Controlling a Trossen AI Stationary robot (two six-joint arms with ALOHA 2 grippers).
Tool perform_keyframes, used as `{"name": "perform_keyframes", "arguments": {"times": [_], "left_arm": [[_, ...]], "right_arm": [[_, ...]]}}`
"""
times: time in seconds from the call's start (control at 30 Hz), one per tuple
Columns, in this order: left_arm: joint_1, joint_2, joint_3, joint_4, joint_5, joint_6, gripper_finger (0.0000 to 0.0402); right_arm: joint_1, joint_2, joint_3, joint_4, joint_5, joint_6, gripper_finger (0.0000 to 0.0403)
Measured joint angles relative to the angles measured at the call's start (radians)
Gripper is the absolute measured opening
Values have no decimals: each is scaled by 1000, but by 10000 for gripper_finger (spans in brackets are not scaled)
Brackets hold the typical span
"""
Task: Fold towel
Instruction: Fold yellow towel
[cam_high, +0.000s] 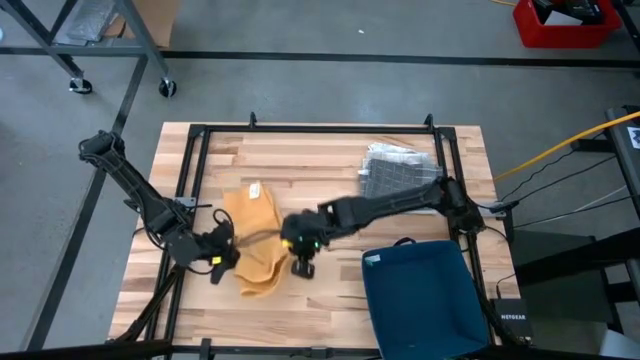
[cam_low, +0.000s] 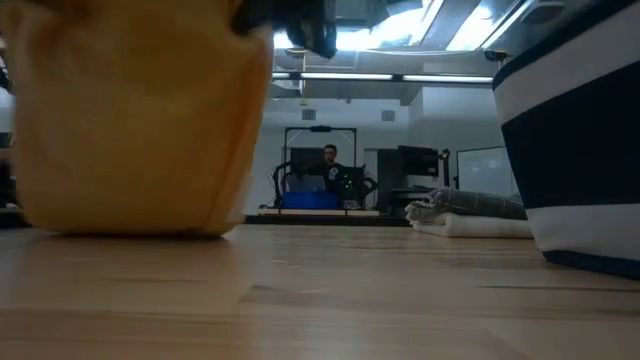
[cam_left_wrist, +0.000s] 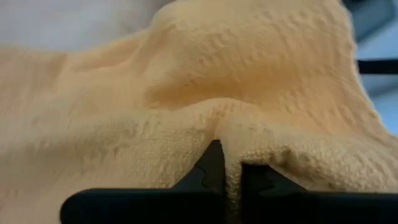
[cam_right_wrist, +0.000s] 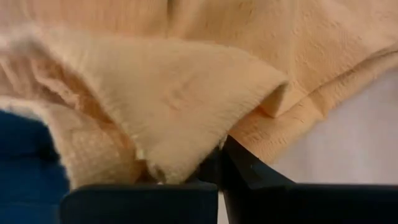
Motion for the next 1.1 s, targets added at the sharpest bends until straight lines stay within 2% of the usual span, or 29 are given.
{"name": "perform_keyframes", "arguments": {"times": [0.17,0.27,0.43,0.6,0.73,0.9,1.1], "left_arm": [[-32,22,0,114,107,-3,0],[-57,24,0,102,112,-10,0],[-80,7,0,66,-10,-13,0],[-83,-57,0,45,-70,23,0],[-83,-125,0,-57,-90,16,0],[-83,-187,0,-278,-107,-59,0],[-69,-185,0,-559,-176,-317,0]], "right_arm": [[88,0,6,43,1,77,2],[121,-1,24,74,70,106,2],[118,-1,92,77,253,123,1],[89,-2,170,76,343,147,1],[65,-3,182,84,366,148,1],[62,-3,182,21,357,188,1],[55,3,181,-10,394,200,1]]}}
